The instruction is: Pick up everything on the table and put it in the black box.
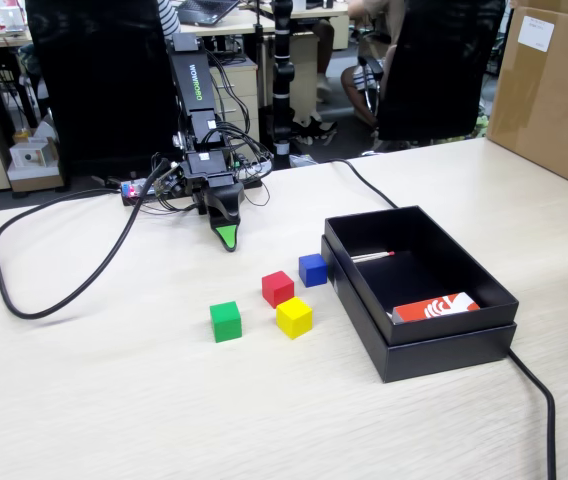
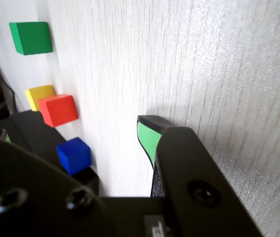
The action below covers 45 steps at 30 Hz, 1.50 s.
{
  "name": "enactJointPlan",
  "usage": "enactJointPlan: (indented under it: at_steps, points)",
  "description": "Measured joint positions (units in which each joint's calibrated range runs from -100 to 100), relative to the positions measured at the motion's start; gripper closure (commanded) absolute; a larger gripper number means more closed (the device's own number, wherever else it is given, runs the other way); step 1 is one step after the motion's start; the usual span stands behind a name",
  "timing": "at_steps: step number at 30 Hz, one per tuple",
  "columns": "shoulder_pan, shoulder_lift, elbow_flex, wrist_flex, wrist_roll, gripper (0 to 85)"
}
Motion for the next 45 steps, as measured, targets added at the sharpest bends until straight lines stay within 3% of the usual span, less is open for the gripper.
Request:
enactJointPlan:
  at_steps: [45]
  points:
    - [-0.15,0.0,0.0,0.0,0.05,38.0]
